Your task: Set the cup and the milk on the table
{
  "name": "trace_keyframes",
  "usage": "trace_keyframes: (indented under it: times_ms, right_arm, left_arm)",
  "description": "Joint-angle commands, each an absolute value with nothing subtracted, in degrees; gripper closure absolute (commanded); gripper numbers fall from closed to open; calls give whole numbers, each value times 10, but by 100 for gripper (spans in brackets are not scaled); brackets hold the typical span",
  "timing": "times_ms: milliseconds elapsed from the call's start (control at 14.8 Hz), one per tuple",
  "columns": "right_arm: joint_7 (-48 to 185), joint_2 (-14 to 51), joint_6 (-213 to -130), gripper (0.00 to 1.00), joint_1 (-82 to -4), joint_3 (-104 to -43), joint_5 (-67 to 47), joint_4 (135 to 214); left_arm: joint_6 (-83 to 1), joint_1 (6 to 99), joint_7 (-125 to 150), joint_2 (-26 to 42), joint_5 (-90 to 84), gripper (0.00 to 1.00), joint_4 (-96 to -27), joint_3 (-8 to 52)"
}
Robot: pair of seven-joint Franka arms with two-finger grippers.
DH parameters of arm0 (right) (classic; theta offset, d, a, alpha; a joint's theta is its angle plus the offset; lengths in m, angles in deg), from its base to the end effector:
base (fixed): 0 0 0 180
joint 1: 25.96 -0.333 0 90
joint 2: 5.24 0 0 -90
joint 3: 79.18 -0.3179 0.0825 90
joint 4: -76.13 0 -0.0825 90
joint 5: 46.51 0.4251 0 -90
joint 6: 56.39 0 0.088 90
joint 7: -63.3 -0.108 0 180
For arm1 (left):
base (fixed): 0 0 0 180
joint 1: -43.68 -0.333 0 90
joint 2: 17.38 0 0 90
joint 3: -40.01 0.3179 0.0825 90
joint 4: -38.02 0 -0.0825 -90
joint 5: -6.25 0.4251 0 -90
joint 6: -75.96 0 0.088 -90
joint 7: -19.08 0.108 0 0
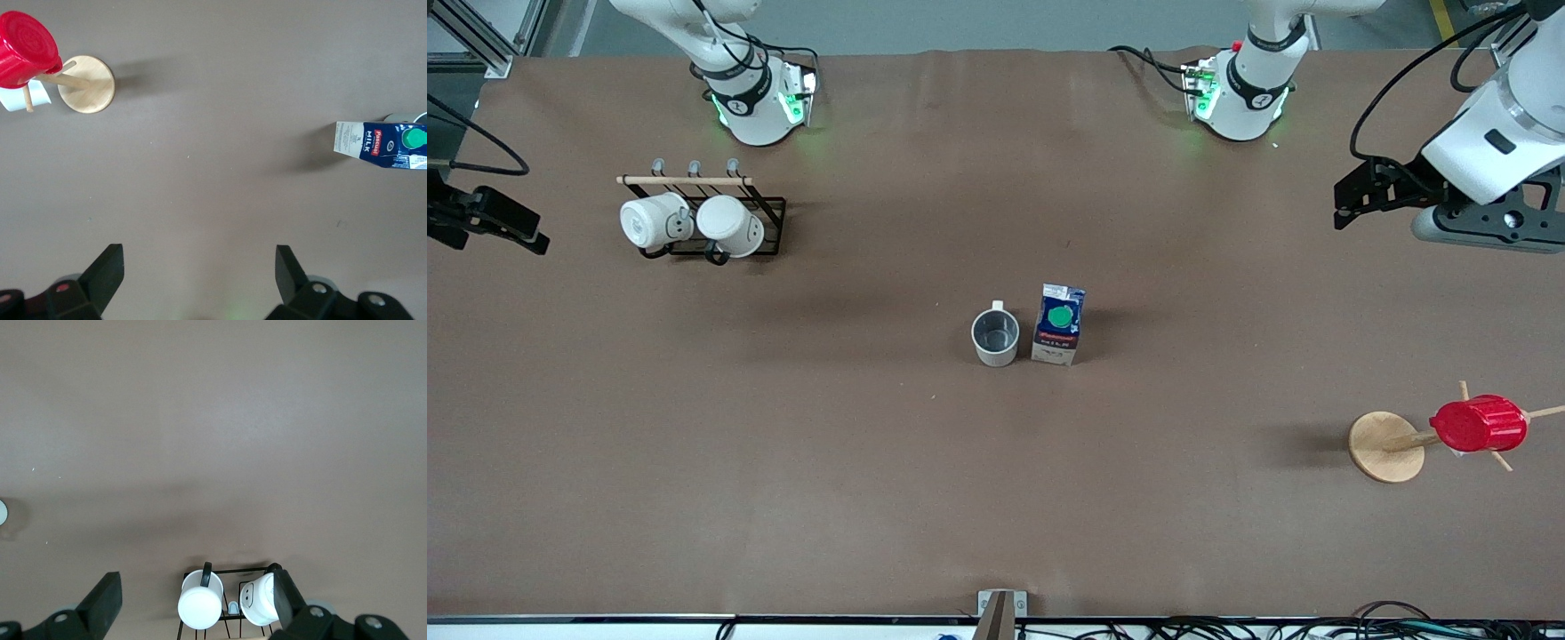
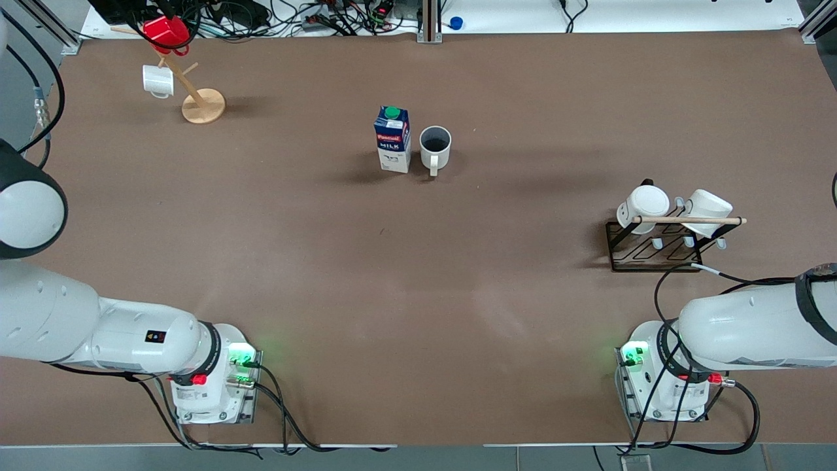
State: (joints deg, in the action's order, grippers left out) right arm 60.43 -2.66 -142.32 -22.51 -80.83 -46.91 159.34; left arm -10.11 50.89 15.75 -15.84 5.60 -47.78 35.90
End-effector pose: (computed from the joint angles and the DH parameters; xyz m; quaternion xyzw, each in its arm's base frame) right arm 0.6025 -0.0202 0.6526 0.9992 -0.0410 0.0013 0.0028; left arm 0.5856 -0.1179 0.6408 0.9975 -0.0700 -0.0118 0.0052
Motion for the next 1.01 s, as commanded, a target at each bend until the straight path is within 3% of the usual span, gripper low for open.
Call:
trace_keyframes:
  times_ms: [0, 945]
  right_arm:
    - [604, -40, -1425, 0, -221, -810, -458, 1609]
    - [605, -40, -1424, 0, -220, -810, -458, 1609]
  left_arm:
    - [-105, 496, 142, -169, 70, 0, -489, 339]
    - [-155, 495, 143, -169, 72, 1, -499, 340]
